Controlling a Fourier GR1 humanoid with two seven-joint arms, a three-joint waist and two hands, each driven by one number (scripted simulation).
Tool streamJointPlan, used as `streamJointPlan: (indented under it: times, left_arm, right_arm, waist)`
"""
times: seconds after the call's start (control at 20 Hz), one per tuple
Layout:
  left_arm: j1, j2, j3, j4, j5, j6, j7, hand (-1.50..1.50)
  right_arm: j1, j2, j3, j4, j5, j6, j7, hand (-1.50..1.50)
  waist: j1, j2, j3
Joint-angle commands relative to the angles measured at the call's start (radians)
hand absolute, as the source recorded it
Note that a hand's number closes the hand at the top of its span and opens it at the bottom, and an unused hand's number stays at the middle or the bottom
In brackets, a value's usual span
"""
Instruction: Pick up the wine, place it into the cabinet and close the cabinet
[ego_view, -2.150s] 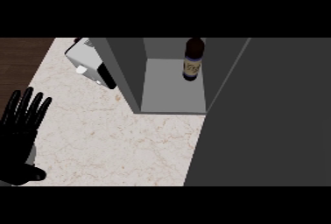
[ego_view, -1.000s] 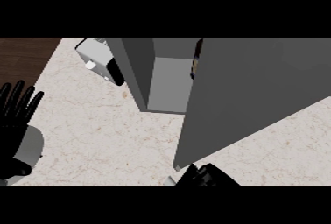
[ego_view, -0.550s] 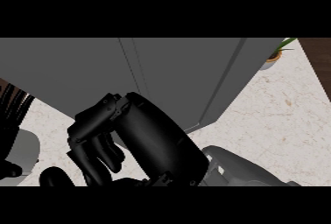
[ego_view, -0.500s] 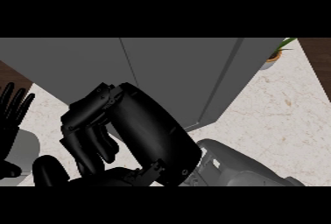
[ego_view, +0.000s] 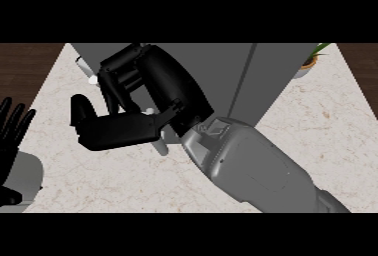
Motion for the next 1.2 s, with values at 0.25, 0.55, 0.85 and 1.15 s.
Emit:
streamJointPlan:
  times: [0.25,0.55,0.85,1.15]
  left_arm:
    - [-0.027,-0.002,0.069,0.053,0.005,-0.034,0.030,-1.50]
    - [-0.076,-0.025,0.042,0.051,-0.032,-0.004,0.038,-1.50]
    - [-0.089,-0.019,0.037,0.052,-0.023,-0.009,0.061,-1.50]
    - [-0.072,-0.033,0.025,0.049,-0.041,-0.035,0.038,-1.50]
  right_arm:
    - [0.038,-0.009,-0.110,0.182,0.038,0.148,-0.125,1.50]
    - [-0.023,-0.061,-0.189,0.339,0.032,0.246,-0.215,1.50]
    - [0.006,-0.068,-0.179,0.399,0.071,0.258,-0.299,1.50]
    - [0.011,-0.104,-0.212,0.418,0.050,0.300,-0.314,1.50]
  waist:
    - [-0.011,0.002,-0.005]
    - [-0.003,0.008,-0.006]
    - [0.002,0.011,-0.006]
    - [0.004,0.013,-0.006]
